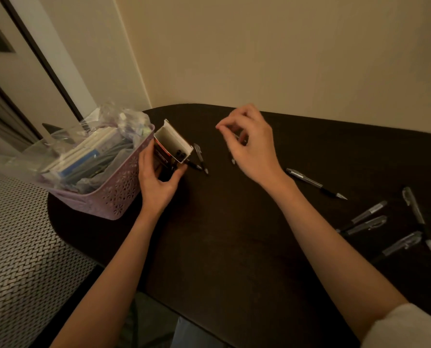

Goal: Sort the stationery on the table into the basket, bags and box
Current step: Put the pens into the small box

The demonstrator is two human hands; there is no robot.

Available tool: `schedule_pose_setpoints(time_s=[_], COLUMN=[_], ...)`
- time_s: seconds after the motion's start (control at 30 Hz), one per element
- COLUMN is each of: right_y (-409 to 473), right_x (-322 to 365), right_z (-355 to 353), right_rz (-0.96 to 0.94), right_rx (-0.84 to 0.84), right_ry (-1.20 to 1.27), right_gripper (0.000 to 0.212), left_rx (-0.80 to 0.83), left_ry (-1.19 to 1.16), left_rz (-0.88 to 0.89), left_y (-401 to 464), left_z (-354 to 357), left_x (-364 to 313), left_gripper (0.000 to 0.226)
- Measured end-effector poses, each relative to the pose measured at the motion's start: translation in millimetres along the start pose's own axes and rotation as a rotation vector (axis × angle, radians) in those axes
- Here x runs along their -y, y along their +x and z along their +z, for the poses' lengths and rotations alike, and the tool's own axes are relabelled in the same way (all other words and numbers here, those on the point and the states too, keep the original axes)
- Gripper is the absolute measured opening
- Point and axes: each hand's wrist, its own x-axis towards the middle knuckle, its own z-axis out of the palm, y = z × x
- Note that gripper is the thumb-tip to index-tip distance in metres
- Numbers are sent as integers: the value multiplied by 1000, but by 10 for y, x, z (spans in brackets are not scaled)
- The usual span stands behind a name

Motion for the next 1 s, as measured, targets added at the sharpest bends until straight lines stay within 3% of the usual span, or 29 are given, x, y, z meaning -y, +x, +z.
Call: schedule_pose_setpoints(time_s=[0.07,0.17,0.27,0.53,0.67,0.77,0.87,1.0], right_y=[14,25,125,429,449,458,515,435], right_x=[-136,-346,-435,-543,-519,-457,-261,162], right_z=[49,292,574,968,962,843,539,21], right_rz=[138,342,402,496,522,528,526,326], right_rx=[63,287,455,580,636,557,274,79], right_ry=[-114,-194,-187,-267,-291,-283,-173,93], right_gripper=[10,14,18,28,11,16,31,58], left_rx=[-13,-8,-3,61,87,84,87,83], left_ry=[10,13,20,54,33,0,-20,-8], left_rz=[-21,-36,-22,70,104,104,84,90], left_y=[2,7,4,-22,-19,-9,0,-5], left_z=[7,13,10,9,2,-4,-3,-3], left_x=[8,14,-33,-46,-40,-12,1,-38], left_gripper=[80,81,80,82,78,75,75,74])
